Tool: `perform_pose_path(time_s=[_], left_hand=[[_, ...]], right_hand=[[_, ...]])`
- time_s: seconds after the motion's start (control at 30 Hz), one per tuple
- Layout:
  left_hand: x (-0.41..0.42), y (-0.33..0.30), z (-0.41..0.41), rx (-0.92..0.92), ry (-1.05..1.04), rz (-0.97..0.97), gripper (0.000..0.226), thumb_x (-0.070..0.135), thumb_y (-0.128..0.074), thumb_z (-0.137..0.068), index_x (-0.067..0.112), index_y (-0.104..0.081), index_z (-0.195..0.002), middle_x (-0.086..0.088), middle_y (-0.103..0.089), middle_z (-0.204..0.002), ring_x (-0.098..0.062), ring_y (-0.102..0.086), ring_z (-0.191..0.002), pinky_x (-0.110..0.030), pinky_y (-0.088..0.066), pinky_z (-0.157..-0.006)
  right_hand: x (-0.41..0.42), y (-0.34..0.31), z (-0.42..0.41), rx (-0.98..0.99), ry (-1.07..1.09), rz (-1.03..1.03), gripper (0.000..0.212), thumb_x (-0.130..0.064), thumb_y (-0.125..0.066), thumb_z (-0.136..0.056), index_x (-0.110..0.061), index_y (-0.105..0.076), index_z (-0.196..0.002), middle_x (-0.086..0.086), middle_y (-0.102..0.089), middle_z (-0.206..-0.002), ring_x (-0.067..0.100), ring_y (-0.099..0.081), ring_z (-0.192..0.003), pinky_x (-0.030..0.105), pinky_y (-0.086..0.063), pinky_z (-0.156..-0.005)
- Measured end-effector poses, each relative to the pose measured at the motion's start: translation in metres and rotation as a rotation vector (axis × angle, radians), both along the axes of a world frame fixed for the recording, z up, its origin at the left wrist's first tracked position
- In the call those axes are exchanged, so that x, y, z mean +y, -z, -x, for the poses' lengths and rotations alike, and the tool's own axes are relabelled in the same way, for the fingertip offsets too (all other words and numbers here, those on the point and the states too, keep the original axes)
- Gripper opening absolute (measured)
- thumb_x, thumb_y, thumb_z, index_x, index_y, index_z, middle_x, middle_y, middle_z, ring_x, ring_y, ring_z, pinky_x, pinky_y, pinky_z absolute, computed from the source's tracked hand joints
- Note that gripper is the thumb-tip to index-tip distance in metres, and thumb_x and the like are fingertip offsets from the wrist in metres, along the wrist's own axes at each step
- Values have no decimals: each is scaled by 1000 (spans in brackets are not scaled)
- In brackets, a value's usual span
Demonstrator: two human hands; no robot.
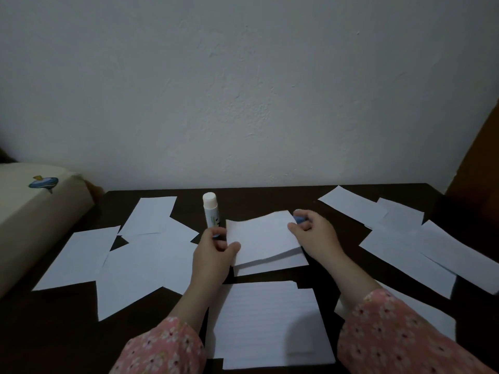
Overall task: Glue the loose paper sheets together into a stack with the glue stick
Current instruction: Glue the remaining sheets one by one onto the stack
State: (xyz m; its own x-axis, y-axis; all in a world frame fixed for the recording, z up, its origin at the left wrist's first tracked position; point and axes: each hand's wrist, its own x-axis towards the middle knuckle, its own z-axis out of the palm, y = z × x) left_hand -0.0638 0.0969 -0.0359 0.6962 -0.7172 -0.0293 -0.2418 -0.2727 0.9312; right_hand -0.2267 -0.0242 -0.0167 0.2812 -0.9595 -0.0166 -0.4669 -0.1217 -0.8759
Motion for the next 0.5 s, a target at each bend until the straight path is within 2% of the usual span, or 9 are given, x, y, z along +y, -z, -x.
perform_pose_path(time_s=[0.1, 0.2, 0.33, 0.43, 0.5], left_hand=[[-3, 3, 1, -18, 19, 7, 29, 14, -68, -87, 21, -55, -112, 1, -61, -85, -10, -58, -76, -14, -40, -61], [-4, 4, 2, -24, 14, 15, 28, 11, -67, -87, 21, -56, -110, 2, -62, -87, -10, -59, -79, -14, -41, -63], [-3, 5, 2, -11, 18, 18, 23, 12, -66, -88, 22, -59, -107, -1, -64, -86, -12, -60, -80, -14, -43, -64], [0, 3, 3, -58, 7, 26, 15, 16, -62, -90, 24, -62, -103, 3, -63, -85, -9, -59, -78, -12, -42, -65], [0, 3, 0, -115, 8, 17, 11, 18, -63, -90, 25, -64, -98, 7, -64, -87, -7, -59, -81, -14, -46, -71]], right_hand=[[1, 7, 8, 95, -10, 66, 35, -20, -62, -92, -22, -56, -127, -2, -56, -85, 9, -55, -79, 15, -41, -63], [6, 15, 14, 147, -32, 134, 30, -21, -63, -92, -21, -61, -122, -4, -55, -91, 9, -54, -79, 13, -40, -64], [9, 20, 18, 123, -72, 172, 33, -22, -64, -91, -22, -60, -124, -5, -55, -91, 9, -53, -71, 12, -41, -64], [11, 22, 21, 81, -100, 192, 34, -21, -64, -91, -22, -60, -125, -5, -55, -88, 11, -53, -70, 14, -43, -63], [10, 23, 21, 78, -88, 199, 35, -22, -64, -91, -22, -60, -126, -6, -55, -90, 11, -53, -70, 13, -42, -62]])
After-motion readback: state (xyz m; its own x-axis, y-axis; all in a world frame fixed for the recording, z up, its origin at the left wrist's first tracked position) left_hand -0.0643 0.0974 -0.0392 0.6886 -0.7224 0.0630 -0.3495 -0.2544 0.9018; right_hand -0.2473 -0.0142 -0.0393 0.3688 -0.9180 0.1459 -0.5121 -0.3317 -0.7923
